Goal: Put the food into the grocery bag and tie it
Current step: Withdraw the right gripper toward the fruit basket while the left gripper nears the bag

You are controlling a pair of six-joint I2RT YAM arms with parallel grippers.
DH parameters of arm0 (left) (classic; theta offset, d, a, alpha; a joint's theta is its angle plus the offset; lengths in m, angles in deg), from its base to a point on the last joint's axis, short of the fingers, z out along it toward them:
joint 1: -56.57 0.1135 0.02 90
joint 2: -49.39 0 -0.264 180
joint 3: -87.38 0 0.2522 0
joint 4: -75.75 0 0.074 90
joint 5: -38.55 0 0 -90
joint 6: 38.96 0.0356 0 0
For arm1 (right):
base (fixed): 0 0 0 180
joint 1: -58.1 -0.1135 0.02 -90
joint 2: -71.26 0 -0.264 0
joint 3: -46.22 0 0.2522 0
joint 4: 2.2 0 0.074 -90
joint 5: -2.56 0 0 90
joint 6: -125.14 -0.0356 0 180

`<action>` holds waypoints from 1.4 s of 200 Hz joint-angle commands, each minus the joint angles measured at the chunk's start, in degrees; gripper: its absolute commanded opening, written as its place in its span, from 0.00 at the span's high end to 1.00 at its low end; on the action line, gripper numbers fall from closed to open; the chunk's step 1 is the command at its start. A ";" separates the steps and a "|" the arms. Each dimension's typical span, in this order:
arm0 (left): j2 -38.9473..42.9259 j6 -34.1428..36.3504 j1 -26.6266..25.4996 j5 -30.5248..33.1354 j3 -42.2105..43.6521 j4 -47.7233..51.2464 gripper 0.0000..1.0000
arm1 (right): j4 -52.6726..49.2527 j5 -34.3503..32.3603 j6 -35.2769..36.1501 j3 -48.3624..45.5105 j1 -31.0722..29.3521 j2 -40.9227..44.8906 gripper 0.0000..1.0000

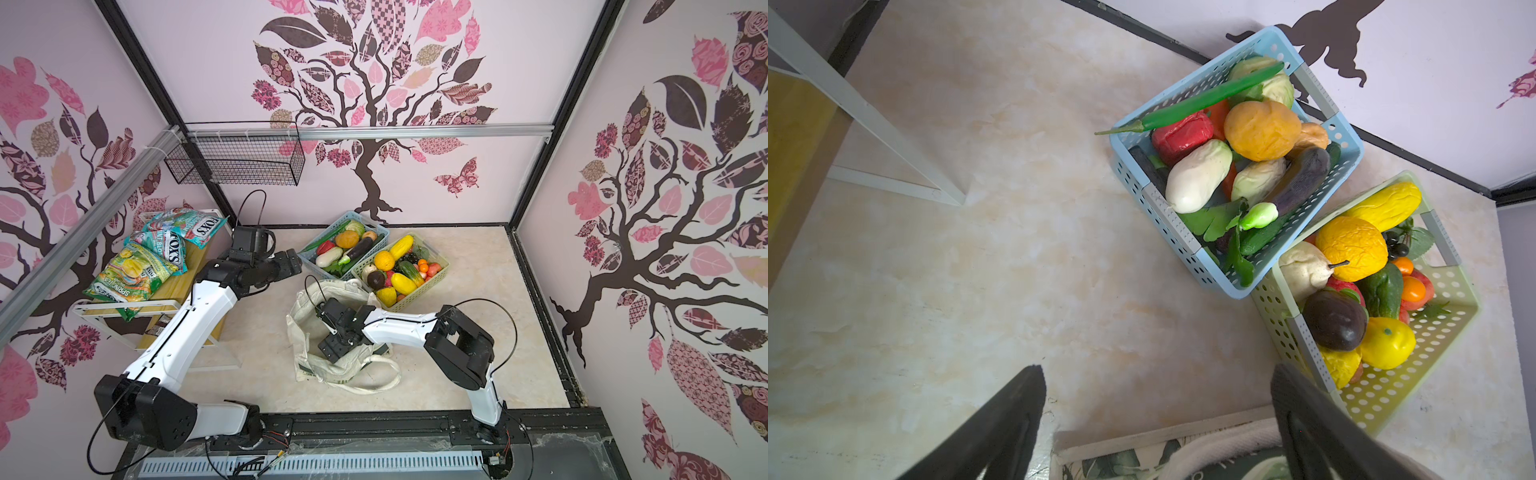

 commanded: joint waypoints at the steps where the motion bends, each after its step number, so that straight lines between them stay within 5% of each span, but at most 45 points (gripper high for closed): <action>1: 1.13 -0.15 0.32 -0.33 1.47 -1.42 0.11 | -0.99 -0.17 0.38 0.44 0.43 7.59 0.01; 118: 2.34 -0.22 0.34 -0.28 2.25 -0.83 0.11 | -1.60 -5.39 2.47 3.43 9.30 26.86 0.01; 186: 1.69 -0.17 -0.80 -0.66 1.73 -0.54 0.12 | -0.63 -6.75 2.45 2.55 19.16 29.28 0.01; 224: 1.45 1.50 -4.03 2.69 -0.15 1.60 0.12 | 3.13 -7.48 -1.61 -1.14 28.15 27.00 0.04; 280: 2.67 7.41 -5.26 -0.32 -1.63 3.79 0.17 | 8.51 -3.74 -7.34 -6.68 34.53 21.91 0.05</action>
